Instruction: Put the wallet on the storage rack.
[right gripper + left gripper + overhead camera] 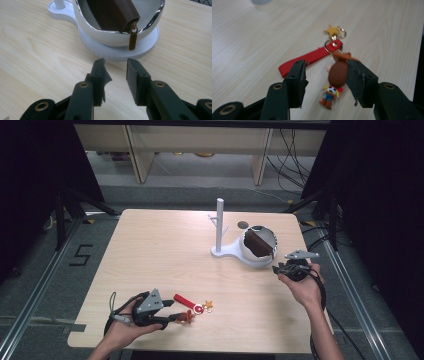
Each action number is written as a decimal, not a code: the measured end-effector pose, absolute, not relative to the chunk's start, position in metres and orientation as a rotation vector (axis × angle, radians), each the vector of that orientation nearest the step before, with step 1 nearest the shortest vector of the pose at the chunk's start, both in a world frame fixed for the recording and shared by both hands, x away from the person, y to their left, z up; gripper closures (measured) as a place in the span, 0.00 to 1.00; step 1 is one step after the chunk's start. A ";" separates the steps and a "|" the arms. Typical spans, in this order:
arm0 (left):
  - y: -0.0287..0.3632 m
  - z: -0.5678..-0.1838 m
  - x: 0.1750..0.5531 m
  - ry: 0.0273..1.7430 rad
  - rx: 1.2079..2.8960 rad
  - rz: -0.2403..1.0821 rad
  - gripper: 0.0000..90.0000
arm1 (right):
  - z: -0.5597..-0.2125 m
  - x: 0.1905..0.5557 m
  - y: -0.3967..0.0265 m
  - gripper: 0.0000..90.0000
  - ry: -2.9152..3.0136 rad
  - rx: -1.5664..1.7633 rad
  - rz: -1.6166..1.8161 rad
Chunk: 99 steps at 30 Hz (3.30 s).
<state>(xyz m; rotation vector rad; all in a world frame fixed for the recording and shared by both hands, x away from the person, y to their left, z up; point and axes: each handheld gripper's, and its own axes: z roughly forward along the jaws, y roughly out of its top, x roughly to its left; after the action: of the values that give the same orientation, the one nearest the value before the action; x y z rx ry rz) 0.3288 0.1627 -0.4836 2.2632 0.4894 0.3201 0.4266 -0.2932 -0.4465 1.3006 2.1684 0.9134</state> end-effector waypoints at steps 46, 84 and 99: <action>0.102 -0.484 0.365 0.104 2.785 0.098 0.59 | -0.458 0.423 -0.291 0.73 2.233 1.317 0.908; 0.105 -0.481 0.365 0.257 2.581 0.061 0.61 | -0.474 0.416 -0.296 0.72 2.221 1.344 0.925; 0.121 -0.462 0.365 0.504 2.255 0.146 0.61 | -0.486 0.405 -0.291 0.72 2.117 1.407 1.045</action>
<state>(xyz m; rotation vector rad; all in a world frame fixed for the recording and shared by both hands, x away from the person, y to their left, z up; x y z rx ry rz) 0.3647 0.1214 -0.4623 2.2548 0.5041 0.1462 0.4049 -0.2906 -0.4859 1.4069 2.1170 1.0454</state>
